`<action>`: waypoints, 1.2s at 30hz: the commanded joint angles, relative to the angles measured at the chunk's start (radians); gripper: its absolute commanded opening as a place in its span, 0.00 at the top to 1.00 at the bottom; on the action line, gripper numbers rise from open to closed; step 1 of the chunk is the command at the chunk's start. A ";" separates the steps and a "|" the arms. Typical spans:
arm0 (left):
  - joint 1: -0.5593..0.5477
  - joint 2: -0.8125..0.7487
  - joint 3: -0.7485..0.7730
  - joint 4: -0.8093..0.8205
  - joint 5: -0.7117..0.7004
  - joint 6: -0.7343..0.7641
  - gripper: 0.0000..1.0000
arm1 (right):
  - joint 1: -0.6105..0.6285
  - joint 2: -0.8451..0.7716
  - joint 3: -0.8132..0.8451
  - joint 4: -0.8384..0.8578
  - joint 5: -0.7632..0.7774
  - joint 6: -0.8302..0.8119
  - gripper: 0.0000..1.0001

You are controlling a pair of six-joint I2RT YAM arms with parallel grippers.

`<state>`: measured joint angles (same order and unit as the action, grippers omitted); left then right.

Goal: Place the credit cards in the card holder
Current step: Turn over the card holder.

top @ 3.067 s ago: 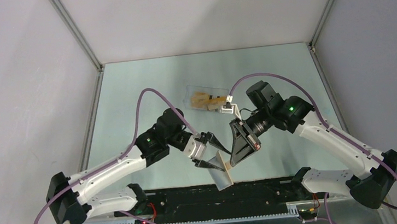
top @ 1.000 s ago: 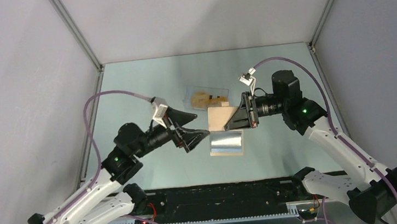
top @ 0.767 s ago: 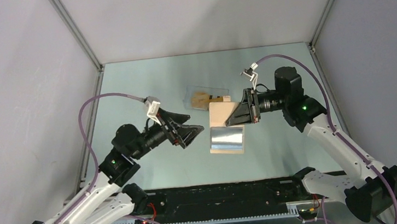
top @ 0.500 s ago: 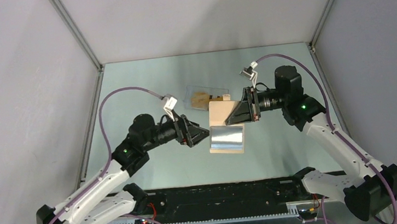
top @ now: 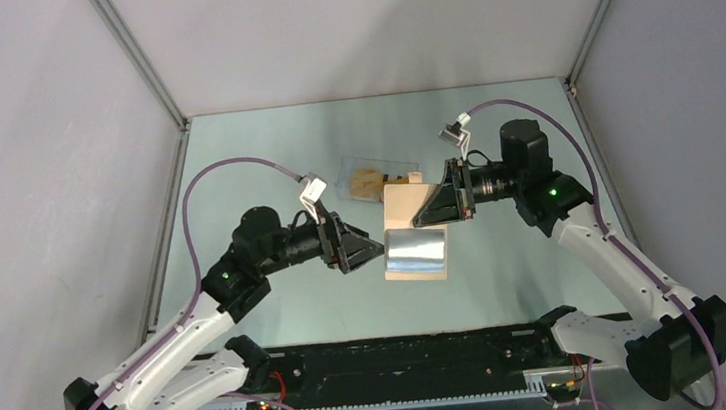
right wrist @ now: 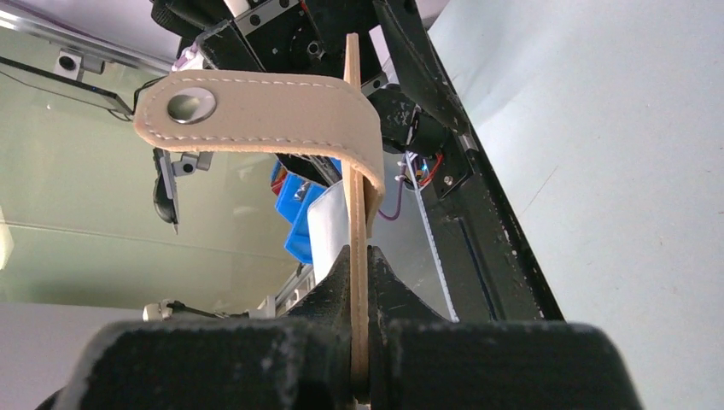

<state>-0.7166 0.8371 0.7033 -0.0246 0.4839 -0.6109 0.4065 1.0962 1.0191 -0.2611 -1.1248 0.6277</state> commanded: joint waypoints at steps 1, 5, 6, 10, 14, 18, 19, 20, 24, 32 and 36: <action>0.007 -0.016 0.050 -0.054 0.003 0.032 0.18 | -0.007 0.002 0.007 0.001 0.001 -0.021 1.00; 0.006 -0.033 0.056 -0.099 -0.040 0.060 0.18 | -0.010 0.004 0.008 0.011 -0.004 -0.013 1.00; 0.006 -0.034 0.058 -0.105 -0.049 0.063 0.18 | -0.010 0.003 0.008 0.014 -0.005 -0.010 1.00; 0.006 -0.037 0.065 -0.121 -0.067 0.071 0.18 | -0.010 0.002 0.008 0.017 -0.009 -0.006 1.00; 0.007 -0.027 0.080 -0.121 -0.058 0.078 0.18 | -0.010 0.002 0.008 0.015 -0.012 -0.005 1.00; 0.006 -0.007 0.109 -0.121 -0.028 0.083 0.19 | -0.010 0.004 0.008 0.001 -0.007 -0.015 1.00; 0.006 -0.006 0.111 -0.121 -0.024 0.085 0.19 | -0.009 0.004 0.007 -0.007 -0.007 -0.017 1.00; 0.006 -0.003 0.117 -0.121 -0.025 0.086 0.19 | -0.009 0.004 0.007 -0.009 -0.006 -0.019 1.00; 0.008 0.022 0.126 -0.121 -0.004 0.083 0.20 | -0.008 0.002 0.008 -0.012 -0.003 -0.021 1.00; 0.005 0.062 0.141 -0.121 0.009 0.088 0.22 | -0.008 -0.001 0.008 -0.007 -0.007 -0.013 1.00; 0.000 0.078 0.154 -0.113 0.032 0.086 0.23 | -0.008 0.002 0.008 -0.012 -0.006 -0.015 1.00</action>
<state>-0.7166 0.9077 0.8005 -0.1619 0.4728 -0.5476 0.4015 1.1015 1.0191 -0.2802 -1.1221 0.6167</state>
